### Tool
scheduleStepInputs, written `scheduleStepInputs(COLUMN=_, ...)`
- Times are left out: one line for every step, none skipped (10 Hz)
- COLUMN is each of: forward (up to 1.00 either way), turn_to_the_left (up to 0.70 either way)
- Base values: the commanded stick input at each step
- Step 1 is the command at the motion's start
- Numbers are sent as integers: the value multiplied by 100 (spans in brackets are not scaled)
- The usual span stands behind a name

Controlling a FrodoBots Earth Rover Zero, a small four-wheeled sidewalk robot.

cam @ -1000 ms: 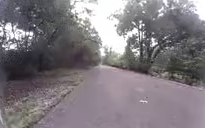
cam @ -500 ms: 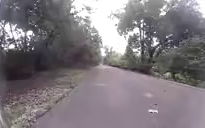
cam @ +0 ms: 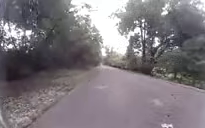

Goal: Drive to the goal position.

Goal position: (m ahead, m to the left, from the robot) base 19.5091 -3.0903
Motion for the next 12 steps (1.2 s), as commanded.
scheduleStepInputs(forward=70, turn_to_the_left=0)
scheduleStepInputs(forward=70, turn_to_the_left=0)
scheduleStepInputs(forward=70, turn_to_the_left=0)
scheduleStepInputs(forward=70, turn_to_the_left=0)
scheduleStepInputs(forward=70, turn_to_the_left=0)
scheduleStepInputs(forward=70, turn_to_the_left=0)
scheduleStepInputs(forward=70, turn_to_the_left=0)
scheduleStepInputs(forward=70, turn_to_the_left=0)
scheduleStepInputs(forward=70, turn_to_the_left=1)
scheduleStepInputs(forward=70, turn_to_the_left=2)
scheduleStepInputs(forward=70, turn_to_the_left=4)
scheduleStepInputs(forward=70, turn_to_the_left=6)
